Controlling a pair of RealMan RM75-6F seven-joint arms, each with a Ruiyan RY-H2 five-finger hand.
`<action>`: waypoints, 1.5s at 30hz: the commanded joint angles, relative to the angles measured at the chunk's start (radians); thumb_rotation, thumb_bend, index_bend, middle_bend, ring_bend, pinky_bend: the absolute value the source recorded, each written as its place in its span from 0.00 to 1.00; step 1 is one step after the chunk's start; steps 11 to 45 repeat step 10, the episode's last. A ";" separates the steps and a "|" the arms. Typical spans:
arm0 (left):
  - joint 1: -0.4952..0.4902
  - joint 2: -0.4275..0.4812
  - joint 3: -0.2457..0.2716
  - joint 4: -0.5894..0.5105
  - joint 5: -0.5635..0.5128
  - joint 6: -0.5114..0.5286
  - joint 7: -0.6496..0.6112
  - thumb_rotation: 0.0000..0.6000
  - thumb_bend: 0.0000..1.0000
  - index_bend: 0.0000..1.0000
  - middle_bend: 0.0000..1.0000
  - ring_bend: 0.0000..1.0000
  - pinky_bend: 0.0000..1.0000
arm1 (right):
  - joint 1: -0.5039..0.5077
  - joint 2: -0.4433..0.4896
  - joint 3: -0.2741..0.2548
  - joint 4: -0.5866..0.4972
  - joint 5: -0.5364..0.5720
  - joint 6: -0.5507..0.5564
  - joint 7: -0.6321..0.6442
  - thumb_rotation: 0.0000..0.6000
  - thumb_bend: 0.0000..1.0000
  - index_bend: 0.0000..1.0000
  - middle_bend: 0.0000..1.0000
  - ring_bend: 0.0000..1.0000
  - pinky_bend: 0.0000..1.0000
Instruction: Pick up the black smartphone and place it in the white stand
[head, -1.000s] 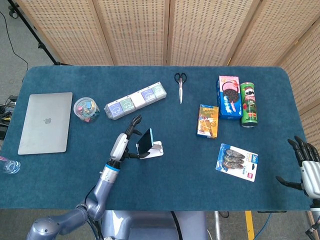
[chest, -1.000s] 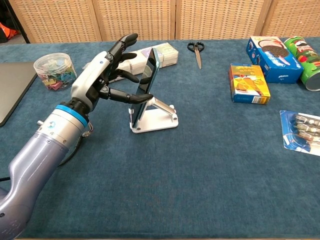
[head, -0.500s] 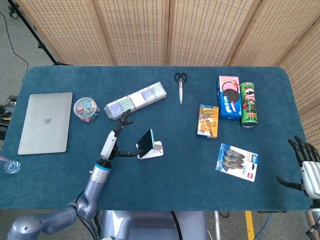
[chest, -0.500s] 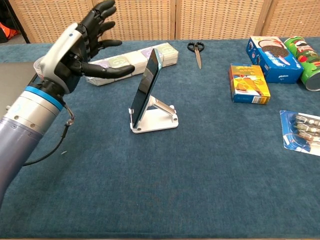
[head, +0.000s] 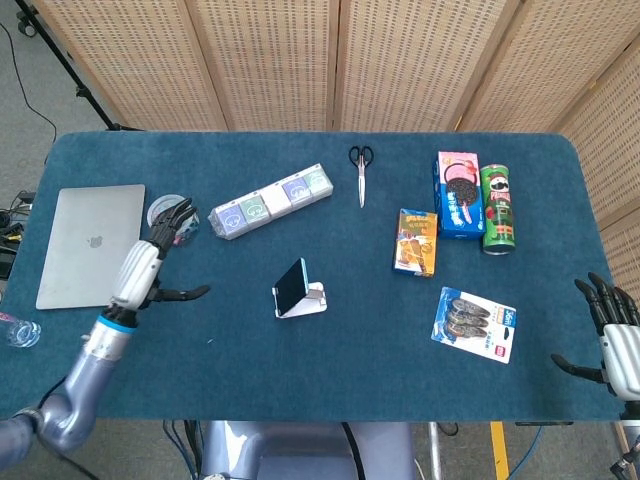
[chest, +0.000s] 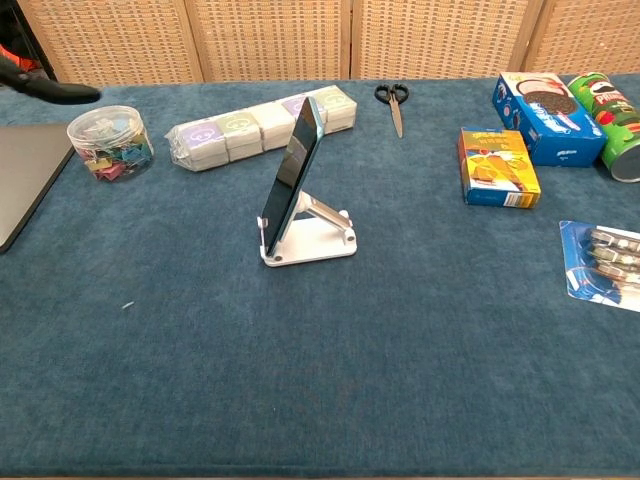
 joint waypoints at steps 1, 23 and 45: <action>0.097 0.193 0.093 -0.126 -0.006 -0.029 0.137 1.00 0.00 0.00 0.00 0.00 0.00 | -0.003 -0.002 -0.001 -0.003 -0.004 0.007 -0.008 1.00 0.00 0.00 0.00 0.00 0.00; 0.239 0.262 0.182 -0.082 0.026 0.063 0.135 1.00 0.00 0.00 0.00 0.00 0.00 | -0.010 -0.004 0.002 -0.010 -0.005 0.025 -0.024 1.00 0.00 0.00 0.00 0.00 0.00; 0.239 0.262 0.182 -0.082 0.026 0.063 0.135 1.00 0.00 0.00 0.00 0.00 0.00 | -0.010 -0.004 0.002 -0.010 -0.005 0.025 -0.024 1.00 0.00 0.00 0.00 0.00 0.00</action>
